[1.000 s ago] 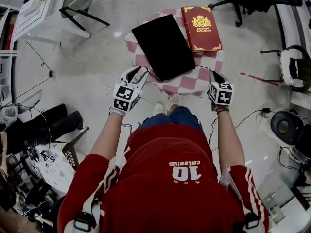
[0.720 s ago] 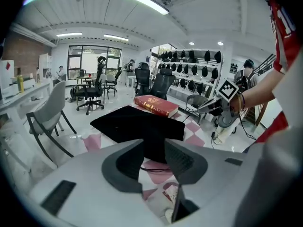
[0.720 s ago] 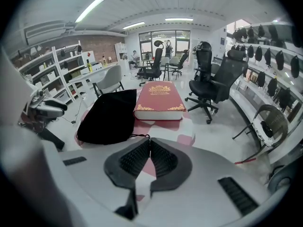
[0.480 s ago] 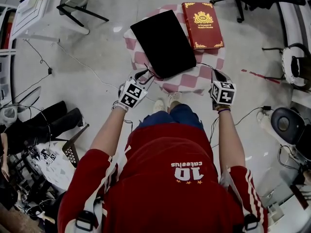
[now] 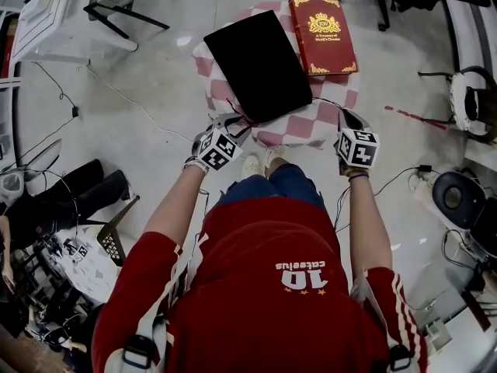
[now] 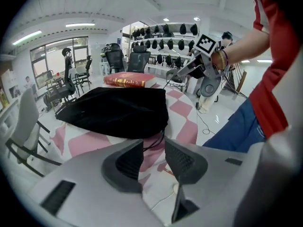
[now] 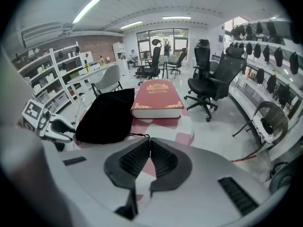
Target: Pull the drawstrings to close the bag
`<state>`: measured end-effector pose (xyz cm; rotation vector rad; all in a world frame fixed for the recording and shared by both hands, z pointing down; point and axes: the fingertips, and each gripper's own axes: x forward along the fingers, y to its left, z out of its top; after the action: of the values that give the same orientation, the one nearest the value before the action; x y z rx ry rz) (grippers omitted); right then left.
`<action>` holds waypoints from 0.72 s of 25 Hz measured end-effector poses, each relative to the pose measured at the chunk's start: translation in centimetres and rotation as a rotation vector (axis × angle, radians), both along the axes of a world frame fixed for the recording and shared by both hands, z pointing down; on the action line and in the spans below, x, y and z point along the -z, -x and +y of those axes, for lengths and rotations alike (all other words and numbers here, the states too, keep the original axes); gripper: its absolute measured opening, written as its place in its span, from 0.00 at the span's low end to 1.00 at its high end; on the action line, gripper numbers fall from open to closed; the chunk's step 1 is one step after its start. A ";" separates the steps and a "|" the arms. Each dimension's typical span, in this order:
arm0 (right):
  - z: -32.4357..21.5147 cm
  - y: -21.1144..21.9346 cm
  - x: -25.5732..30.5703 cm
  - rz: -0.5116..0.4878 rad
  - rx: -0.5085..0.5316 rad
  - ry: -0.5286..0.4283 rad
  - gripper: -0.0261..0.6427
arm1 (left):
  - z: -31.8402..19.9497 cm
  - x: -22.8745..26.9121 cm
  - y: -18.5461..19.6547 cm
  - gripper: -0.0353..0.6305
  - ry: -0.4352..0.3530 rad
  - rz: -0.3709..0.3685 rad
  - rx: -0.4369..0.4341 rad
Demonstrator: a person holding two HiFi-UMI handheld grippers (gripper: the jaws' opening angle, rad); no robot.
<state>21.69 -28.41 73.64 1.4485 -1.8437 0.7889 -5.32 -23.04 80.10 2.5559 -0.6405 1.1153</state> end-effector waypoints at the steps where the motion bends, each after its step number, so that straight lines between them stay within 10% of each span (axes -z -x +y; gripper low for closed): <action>1: 0.1 0.0 0.0 0.000 -0.001 0.002 0.07 | 0.0 -0.3 -0.1 0.27 -0.002 -0.015 -0.015; 18: 0.4 -0.3 -0.4 -0.015 -0.016 0.014 0.07 | -1.1 -1.7 -1.3 0.19 0.050 -0.078 -0.050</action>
<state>21.97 -28.01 74.00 1.4538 -1.8363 0.8204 -4.04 -24.16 81.82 2.5097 -0.5618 1.2365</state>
